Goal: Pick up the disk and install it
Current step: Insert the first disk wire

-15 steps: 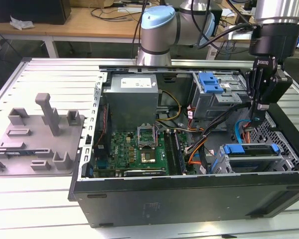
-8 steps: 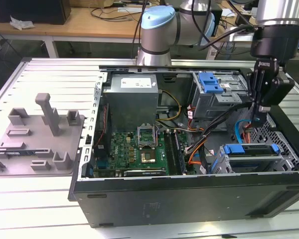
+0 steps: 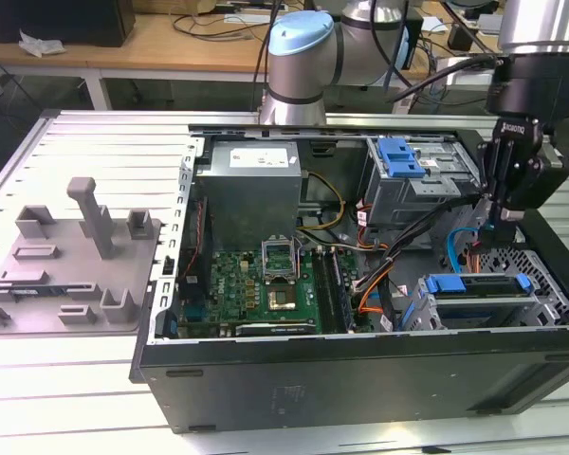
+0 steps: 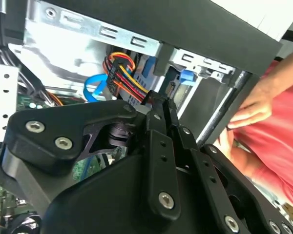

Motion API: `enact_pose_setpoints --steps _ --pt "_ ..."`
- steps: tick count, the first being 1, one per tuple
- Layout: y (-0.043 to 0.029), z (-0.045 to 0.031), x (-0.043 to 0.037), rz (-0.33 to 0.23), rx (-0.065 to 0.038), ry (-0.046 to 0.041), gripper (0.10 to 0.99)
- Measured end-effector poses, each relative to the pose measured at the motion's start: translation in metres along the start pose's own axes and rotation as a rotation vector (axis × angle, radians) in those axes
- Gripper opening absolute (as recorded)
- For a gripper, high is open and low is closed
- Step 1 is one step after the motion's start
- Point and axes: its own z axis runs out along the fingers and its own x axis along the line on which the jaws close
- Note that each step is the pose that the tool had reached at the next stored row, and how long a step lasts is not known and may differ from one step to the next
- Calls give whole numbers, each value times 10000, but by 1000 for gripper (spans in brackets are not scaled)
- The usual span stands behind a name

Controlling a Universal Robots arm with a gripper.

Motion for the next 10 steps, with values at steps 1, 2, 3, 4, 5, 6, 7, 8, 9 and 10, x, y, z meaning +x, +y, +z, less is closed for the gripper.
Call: enact_pose_setpoints --steps 1,2,3,4,5,6,7,8,9,10 --pt "-2 6 17 11 -2 -163 165" --pt "-8 11 55 14 -15 -301 165" --pt "-12 17 80 15 -19 -326 165" --pt "-15 23 104 15 -21 -343 165" --pt "-17 30 136 15 -25 -370 165" --pt "-17 36 165 15 -34 -436 165" --pt "-16 40 181 15 -45 -506 165" --pt "-13 52 217 15 -76 -714 165" --pt "-13 57 232 15 -88 -798 165" --pt "-14 62 249 15 -101 -885 165"
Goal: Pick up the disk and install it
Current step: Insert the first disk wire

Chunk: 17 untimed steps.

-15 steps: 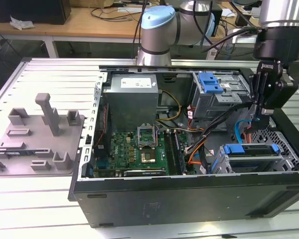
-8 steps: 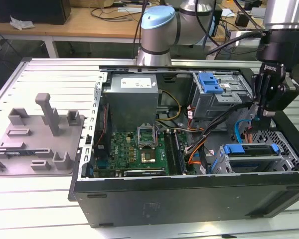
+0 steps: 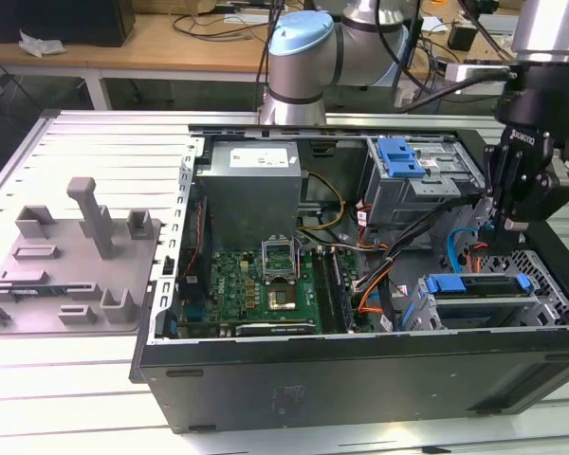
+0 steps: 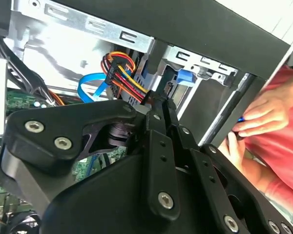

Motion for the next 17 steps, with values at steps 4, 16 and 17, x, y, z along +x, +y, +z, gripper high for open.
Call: enact_pose_setpoints --steps 4,16,17 --pt "-2 12 80 1 -79 -528 165" --pt "-40 71 373 -6 -269 -1891 165" --pt "-42 66 387 -23 -267 -1905 165"
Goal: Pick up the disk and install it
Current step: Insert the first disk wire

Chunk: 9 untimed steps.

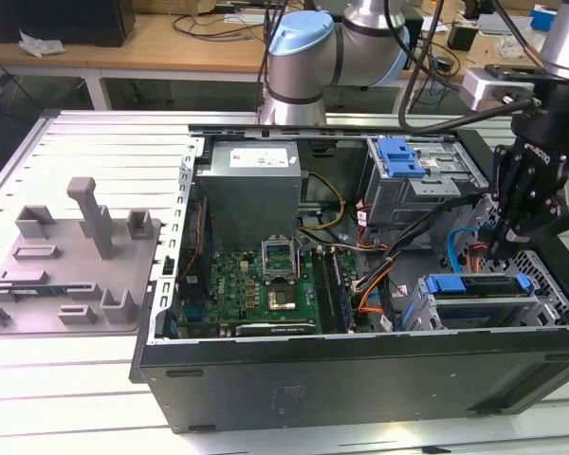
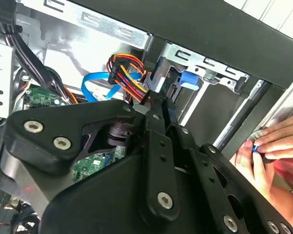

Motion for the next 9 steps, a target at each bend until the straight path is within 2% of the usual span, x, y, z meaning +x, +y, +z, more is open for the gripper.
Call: enact_pose_setpoints --steps 3,6,9 --pt "-5 -24 30 -97 16 -8 165" --pt "-7 -22 49 -160 22 -44 165" --pt "-7 -22 49 -163 23 -44 165"
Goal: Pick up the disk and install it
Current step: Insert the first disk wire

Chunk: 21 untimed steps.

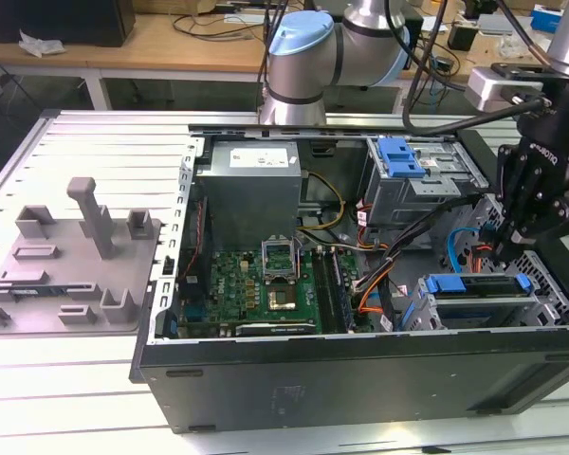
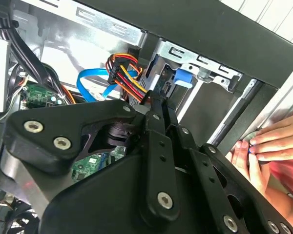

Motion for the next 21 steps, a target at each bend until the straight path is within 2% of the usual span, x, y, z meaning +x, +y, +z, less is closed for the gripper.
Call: enact_pose_setpoints --steps 1,2,4,5,6,13,18,21 --pt "-1 0 7 0 -2 -13 165" --pt "-3 4 27 1 -14 -113 165" --pt "-14 19 110 4 -70 -542 165" --pt "-17 22 130 4 -91 -703 165" --pt "-19 25 149 5 -106 -818 165" --pt "-26 30 176 6 -112 -858 165" --pt "-39 33 194 -23 -230 -852 165" --pt "-43 38 215 -30 -244 -887 165"
